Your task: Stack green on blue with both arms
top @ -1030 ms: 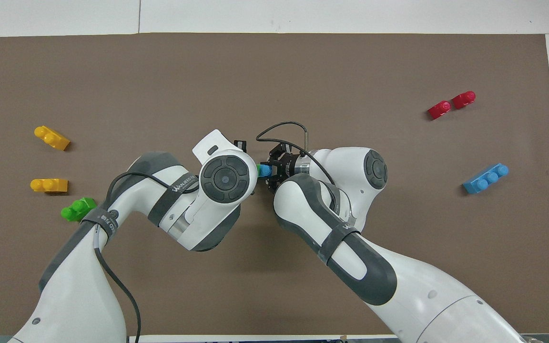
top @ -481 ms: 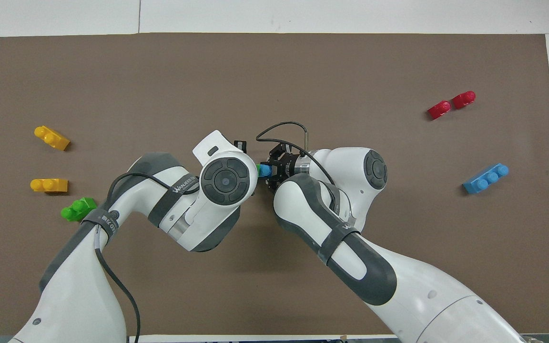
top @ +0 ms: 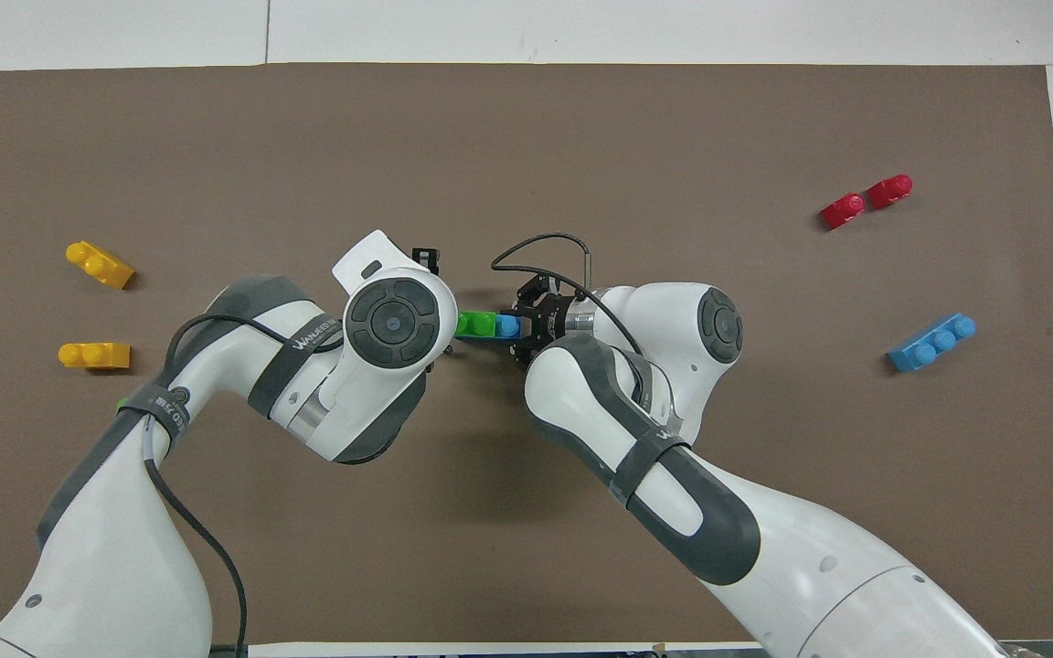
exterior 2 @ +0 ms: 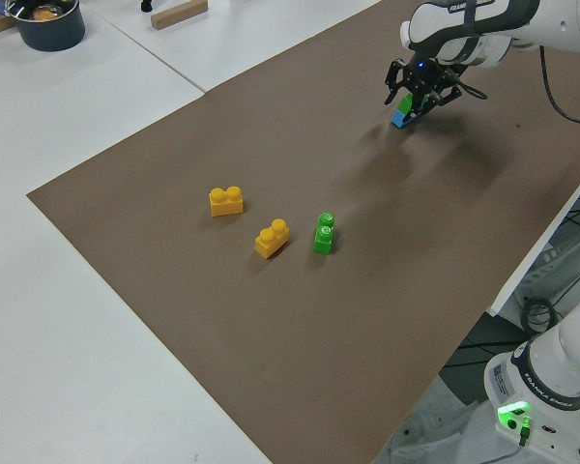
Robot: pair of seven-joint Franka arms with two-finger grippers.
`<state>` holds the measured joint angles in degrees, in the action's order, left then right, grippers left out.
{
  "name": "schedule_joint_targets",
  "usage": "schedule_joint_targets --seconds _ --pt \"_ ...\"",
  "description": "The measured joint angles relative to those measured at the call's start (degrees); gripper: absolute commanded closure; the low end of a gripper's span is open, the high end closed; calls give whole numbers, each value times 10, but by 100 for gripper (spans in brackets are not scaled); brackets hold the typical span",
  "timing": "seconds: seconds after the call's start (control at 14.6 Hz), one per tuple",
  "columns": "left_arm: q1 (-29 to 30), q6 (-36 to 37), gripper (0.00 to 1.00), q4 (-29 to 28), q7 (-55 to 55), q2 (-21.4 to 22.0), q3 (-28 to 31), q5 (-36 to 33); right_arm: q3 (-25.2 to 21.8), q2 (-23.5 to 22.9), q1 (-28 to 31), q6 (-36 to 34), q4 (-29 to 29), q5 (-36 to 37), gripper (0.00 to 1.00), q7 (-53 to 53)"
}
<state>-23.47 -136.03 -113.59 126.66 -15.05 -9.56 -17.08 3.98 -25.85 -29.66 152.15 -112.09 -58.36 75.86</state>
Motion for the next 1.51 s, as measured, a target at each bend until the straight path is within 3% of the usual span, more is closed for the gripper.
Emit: schedule_joint_targets --seconds 0.27,0.69,1.03,1.51 --pt "0 42 0 1 -20 38 -1 11 0 -8 0 9 1 0 0 0" --pt "46 137 0 27 -204 100 2 87 -3 -9 9 -4 3 0 0 -1" --pt "116 166 0 39 -389 135 4 116 -10 4 106 -112 7 19 0 -57" --pt "235 222 0 45 -787 173 10 164 -12 41 248 -254 23 176 0 -72"
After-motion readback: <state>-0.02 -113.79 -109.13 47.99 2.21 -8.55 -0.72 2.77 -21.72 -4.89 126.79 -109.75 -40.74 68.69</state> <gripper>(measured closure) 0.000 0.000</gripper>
